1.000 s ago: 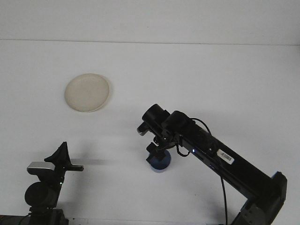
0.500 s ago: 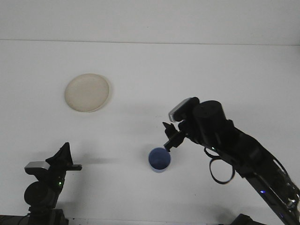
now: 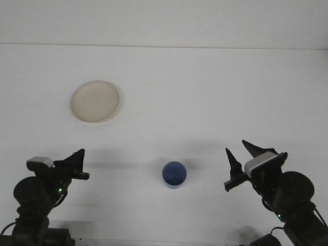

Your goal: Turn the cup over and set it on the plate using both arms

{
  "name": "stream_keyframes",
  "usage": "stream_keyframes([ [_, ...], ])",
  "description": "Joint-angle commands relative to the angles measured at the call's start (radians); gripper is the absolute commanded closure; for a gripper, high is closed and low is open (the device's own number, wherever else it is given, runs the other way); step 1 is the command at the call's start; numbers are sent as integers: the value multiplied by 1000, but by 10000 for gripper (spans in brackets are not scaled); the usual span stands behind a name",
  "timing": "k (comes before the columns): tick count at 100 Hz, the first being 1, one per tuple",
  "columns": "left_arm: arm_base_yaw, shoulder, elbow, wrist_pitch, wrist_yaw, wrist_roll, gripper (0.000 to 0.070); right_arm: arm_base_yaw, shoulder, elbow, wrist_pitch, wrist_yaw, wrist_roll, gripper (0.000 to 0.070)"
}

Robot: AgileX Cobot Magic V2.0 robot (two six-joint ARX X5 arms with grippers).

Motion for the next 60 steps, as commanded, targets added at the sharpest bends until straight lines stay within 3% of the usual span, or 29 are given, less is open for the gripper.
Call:
stream_keyframes([
  [1,0,77,61,-16,53,33,685,-6,-57,-51,13,2,-8,341],
  [12,-6,201,178,-87,126,96,651,-22,-161,-139,12,13,-8,341],
  [30,-54,346,365,-200,144,181,348,-37,-270,-208,-27,55,-8,341],
  [35,-71,380,418,-238,144,198,310,-38,-283,-209,-21,63,-8,341],
  [47,-127,460,541,-341,144,225,294,-38,-296,-209,-24,74,-7,341],
  [60,-215,561,669,-475,143,261,149,-38,-294,-209,-24,74,-8,341],
])
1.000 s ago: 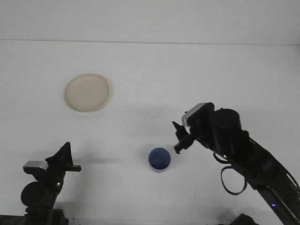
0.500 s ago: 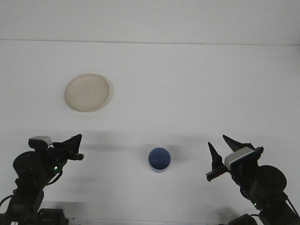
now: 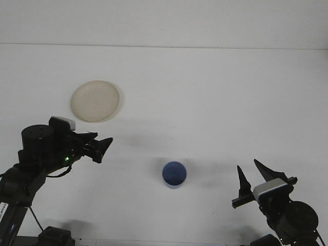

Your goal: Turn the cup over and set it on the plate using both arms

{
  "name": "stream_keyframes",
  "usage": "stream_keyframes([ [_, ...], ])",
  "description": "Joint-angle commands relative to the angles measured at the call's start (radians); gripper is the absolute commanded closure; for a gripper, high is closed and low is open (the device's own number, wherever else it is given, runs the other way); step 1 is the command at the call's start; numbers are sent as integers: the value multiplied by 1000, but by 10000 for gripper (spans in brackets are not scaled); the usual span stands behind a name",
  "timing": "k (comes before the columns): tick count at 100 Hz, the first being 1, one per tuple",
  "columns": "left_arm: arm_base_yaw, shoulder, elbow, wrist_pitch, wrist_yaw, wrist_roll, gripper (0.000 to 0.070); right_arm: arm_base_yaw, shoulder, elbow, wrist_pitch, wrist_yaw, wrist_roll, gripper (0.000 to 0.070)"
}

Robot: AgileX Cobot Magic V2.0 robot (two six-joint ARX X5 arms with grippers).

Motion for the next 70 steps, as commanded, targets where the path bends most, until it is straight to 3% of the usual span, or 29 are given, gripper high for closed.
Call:
stream_keyframes([
  [1,-38,51,68,-54,5,49,150,2,3,3,11,0,-4,341],
  [27,-248,258,244,-177,-3,71,152,2,3,3,12,0,-4,341],
  [70,-552,524,308,-190,-124,70,152,2,3,3,13,0,-4,341],
])
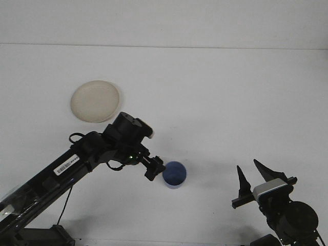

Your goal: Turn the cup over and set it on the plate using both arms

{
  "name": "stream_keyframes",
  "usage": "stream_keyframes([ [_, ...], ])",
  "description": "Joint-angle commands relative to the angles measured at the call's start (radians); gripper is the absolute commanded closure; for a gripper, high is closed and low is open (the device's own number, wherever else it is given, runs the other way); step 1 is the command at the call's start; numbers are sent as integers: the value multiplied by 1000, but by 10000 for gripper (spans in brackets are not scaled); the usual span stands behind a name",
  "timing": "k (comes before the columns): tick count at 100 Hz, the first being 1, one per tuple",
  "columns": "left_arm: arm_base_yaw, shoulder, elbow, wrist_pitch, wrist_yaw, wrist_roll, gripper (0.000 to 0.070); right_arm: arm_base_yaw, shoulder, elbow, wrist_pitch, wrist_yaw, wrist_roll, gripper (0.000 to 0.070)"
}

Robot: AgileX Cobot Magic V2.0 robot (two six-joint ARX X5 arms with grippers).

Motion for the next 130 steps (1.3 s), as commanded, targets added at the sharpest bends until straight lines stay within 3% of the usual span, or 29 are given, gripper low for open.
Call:
stream_keyframes([
  [1,-32,32,27,2,-21,16,152,2,3,3,12,0,-4,341],
  [31,-108,123,27,41,-109,13,150,2,3,3,12,0,-4,340],
  [105,-126,299,27,129,-121,12,152,2,3,3,11,-11,-4,341],
  [130,-140,314,27,155,-125,12,182,2,3,3,11,-11,-4,341],
])
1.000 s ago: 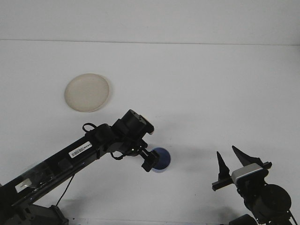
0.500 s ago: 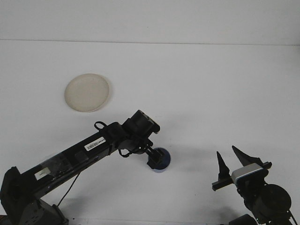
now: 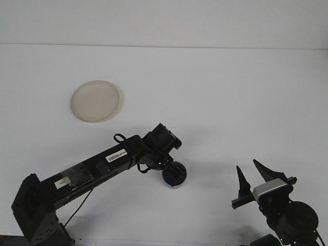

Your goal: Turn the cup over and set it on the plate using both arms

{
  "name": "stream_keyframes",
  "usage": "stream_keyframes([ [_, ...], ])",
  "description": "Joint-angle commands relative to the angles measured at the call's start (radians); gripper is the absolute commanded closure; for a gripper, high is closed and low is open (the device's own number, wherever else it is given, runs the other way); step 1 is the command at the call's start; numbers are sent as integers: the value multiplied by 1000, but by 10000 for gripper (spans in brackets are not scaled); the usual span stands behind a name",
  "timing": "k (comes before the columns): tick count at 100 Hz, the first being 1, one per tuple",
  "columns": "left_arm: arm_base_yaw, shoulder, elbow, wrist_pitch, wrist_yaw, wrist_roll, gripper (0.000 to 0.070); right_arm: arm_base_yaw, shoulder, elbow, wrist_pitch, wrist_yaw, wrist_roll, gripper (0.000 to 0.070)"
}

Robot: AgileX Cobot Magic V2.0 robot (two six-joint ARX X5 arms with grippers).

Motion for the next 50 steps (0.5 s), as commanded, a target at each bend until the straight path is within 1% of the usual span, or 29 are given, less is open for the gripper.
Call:
stream_keyframes([
  [1,-16,29,24,-2,-6,12,188,2,3,3,11,-3,-4,341],
  [4,-18,32,24,-2,-6,12,206,2,3,3,12,-3,-4,341],
  [11,-24,42,24,-2,-6,12,215,2,3,3,12,-3,-4,341],
  [15,-27,46,24,-3,-14,12,248,2,3,3,11,-3,-4,341],
  [27,-35,48,24,-4,-46,12,478,2,3,3,11,-3,-4,341],
  [38,-36,48,24,-1,-47,18,698,2,3,3,11,-3,-4,341],
  [41,-36,48,24,0,-49,21,688,2,3,3,11,-3,-4,341],
  [50,-36,48,24,8,-58,24,688,2,3,3,11,-3,-4,341],
])
